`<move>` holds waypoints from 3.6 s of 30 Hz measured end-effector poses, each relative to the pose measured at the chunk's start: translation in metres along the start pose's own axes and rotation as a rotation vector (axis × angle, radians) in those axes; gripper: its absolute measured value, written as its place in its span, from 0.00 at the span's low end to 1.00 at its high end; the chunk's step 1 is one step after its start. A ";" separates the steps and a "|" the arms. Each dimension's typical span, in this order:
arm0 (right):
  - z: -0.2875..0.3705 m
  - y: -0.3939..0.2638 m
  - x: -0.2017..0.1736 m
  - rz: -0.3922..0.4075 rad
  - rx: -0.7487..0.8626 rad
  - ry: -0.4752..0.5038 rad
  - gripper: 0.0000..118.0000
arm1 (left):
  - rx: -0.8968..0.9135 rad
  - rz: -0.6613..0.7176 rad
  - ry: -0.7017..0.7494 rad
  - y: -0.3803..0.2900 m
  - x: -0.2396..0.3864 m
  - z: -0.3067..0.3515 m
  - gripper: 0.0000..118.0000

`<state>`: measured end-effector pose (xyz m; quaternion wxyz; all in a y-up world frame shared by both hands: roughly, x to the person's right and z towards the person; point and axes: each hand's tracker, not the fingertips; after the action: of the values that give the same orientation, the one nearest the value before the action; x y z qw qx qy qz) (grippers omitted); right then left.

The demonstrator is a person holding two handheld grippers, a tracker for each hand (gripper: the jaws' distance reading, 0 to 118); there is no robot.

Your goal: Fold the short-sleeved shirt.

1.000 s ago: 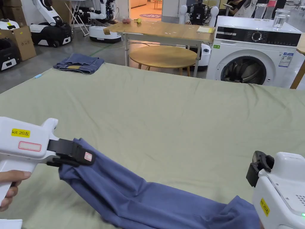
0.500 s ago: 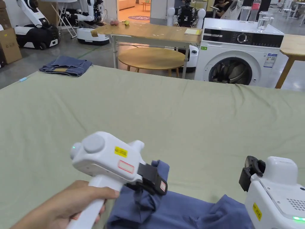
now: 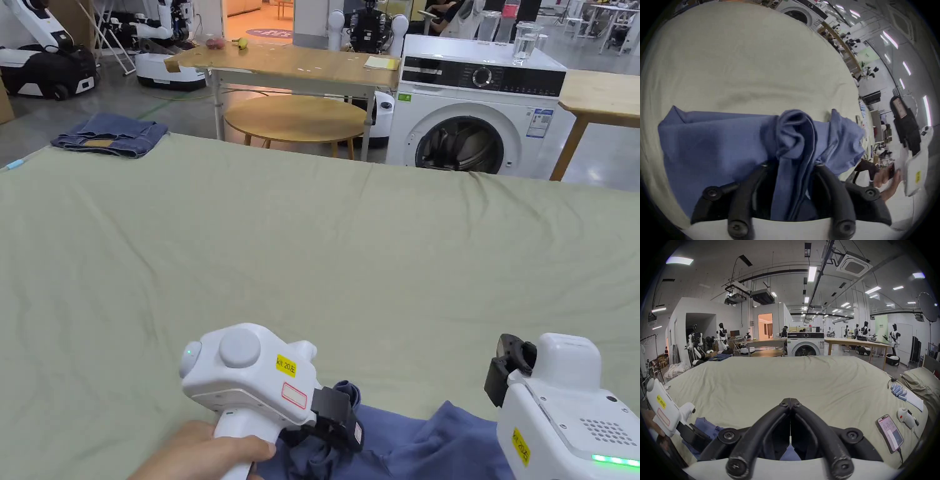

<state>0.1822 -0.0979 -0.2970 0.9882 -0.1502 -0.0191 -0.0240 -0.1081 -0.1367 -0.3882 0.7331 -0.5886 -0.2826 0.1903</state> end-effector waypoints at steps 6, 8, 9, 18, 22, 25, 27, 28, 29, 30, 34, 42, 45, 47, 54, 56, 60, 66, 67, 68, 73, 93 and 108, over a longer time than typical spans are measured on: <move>0.002 0.001 0.000 -0.007 0.001 0.004 0.00 | 0.082 -0.002 -0.110 -0.003 -0.004 0.057 0.38; 0.002 0.001 -0.001 -0.010 0.001 0.009 0.00 | 0.147 -0.024 -0.095 0.001 -0.010 0.077 0.38; 0.002 0.001 -0.001 -0.010 0.000 0.010 0.00 | 0.172 -0.033 -0.077 0.001 -0.013 0.083 0.38; 0.003 -0.002 -0.003 -0.015 -0.003 0.019 0.00 | 0.055 -0.016 -0.008 -0.004 -0.036 0.029 0.05; 0.006 -0.003 -0.001 -0.010 0.002 0.014 0.00 | 0.046 0.001 -0.243 -0.015 -0.029 -0.001 0.05; 0.008 -0.004 0.001 -0.010 0.007 0.008 0.00 | 0.039 0.008 -0.264 -0.017 -0.028 -0.029 0.05; 0.008 -0.004 0.002 -0.012 0.007 0.007 0.00 | 0.009 0.017 -0.249 -0.019 -0.027 -0.050 0.05; 0.008 -0.005 0.003 -0.012 0.006 0.004 0.00 | -0.003 0.026 -0.235 -0.021 -0.029 -0.058 0.05; 0.009 -0.005 0.004 -0.012 0.005 0.002 0.00 | -0.006 0.032 -0.243 -0.022 -0.031 -0.064 0.05; 0.009 -0.005 0.005 -0.015 0.005 0.001 0.00 | -0.001 0.063 -0.291 -0.023 -0.035 -0.066 0.04; 0.011 -0.004 0.006 -0.017 0.013 -0.004 0.00 | 0.023 0.038 -0.264 -0.029 -0.025 -0.063 0.00; 0.016 0.000 0.002 -0.006 0.053 -0.021 0.00 | 0.097 -0.051 -0.248 -0.026 -0.011 -0.005 0.00; 0.016 0.003 -0.001 -0.006 0.070 -0.022 0.00 | 0.191 -0.056 -0.225 -0.023 -0.027 0.039 0.00; 0.016 0.004 -0.003 -0.003 0.081 -0.020 0.00 | 0.256 -0.080 -0.155 -0.023 -0.044 0.067 0.00; 0.012 0.005 -0.011 0.009 0.078 -0.005 0.00 | 0.285 0.002 -0.105 -0.025 -0.122 0.114 0.00; 0.011 0.004 -0.013 0.011 0.071 0.002 0.00 | 0.242 0.028 -0.109 -0.031 -0.132 0.112 0.00; 0.010 0.002 -0.015 0.017 0.058 0.002 0.00 | 0.204 0.113 -0.164 -0.036 -0.153 0.096 0.30; 0.010 0.000 -0.015 0.025 0.045 0.001 0.00 | 0.203 0.176 -0.377 -0.036 -0.178 0.053 0.50; 0.010 0.000 -0.015 0.027 0.044 -0.001 0.00 | 0.202 0.210 -0.437 -0.036 -0.186 0.045 0.50; 0.010 0.000 -0.014 0.027 0.042 -0.004 0.00 | 0.178 0.223 -0.500 -0.035 -0.188 0.037 0.50; 0.011 -0.001 -0.011 0.017 0.034 -0.013 0.00 | 0.199 0.161 -0.447 -0.038 -0.166 0.034 0.44; 0.009 0.002 -0.010 0.015 0.027 0.000 0.00 | 0.326 0.004 -0.152 -0.033 -0.134 0.170 0.05; 0.007 -0.002 -0.011 0.002 0.015 0.019 0.00 | 0.213 -0.232 0.068 -0.015 0.000 0.172 0.06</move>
<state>0.1712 -0.0972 -0.2899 0.9894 -0.1428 -0.0097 -0.0243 -0.2187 -0.0106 -0.3483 0.8176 -0.4770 -0.3021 0.1131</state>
